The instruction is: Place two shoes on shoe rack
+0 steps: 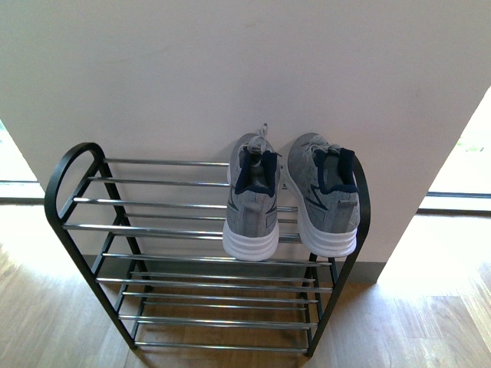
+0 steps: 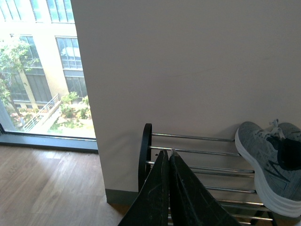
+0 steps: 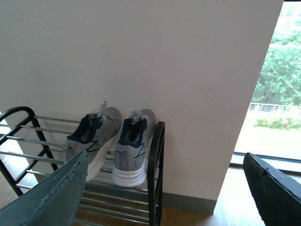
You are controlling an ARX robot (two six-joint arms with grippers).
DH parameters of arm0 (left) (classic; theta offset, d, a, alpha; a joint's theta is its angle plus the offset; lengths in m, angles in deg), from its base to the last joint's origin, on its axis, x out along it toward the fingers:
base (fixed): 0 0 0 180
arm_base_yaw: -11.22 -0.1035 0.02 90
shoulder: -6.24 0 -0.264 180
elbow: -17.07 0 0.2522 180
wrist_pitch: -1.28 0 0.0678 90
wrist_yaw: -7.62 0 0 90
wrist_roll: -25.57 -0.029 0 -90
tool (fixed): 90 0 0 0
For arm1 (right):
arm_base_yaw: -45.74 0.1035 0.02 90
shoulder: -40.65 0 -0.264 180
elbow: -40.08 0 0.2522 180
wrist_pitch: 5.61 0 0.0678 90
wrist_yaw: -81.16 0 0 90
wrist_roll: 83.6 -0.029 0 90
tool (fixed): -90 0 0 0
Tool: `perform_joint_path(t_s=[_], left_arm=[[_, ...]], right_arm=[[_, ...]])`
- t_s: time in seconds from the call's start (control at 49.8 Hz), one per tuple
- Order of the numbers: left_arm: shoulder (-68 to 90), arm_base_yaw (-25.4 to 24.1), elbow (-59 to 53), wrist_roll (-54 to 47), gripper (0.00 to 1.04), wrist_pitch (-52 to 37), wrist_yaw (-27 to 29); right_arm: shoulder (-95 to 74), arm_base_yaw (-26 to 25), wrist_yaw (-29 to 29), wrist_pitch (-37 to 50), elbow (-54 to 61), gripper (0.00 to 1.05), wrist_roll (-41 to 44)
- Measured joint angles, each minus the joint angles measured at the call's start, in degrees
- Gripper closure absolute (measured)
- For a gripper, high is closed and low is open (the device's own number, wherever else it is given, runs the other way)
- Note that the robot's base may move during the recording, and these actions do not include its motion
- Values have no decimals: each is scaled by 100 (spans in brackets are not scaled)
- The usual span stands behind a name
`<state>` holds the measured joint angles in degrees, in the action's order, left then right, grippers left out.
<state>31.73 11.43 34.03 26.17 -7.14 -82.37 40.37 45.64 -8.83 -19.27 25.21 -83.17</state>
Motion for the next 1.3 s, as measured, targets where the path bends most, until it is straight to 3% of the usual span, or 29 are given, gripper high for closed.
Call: perform_joint_path(t_s=[0.823,0.924,1.185,1.225,1.305], left_arm=[[-1567,0,-243,-2,104,1235,-2],[-2332,0,-240,0,104,2159,-2],[-2455,-7,-240,-2,104,2218,-2],[-2455,-7,-240,0,101,2221,-2],[-2457,-7,-240,0,83,2218,-2]], right_arm=[[0,0,0,-2,0,9,-2],[0,0,2,-2,0,9,-2],[2,0,0,-2,0,9,-2],[0,0,0,-2,0,9,-2],[0,0,0,-2,0,9,-2]])
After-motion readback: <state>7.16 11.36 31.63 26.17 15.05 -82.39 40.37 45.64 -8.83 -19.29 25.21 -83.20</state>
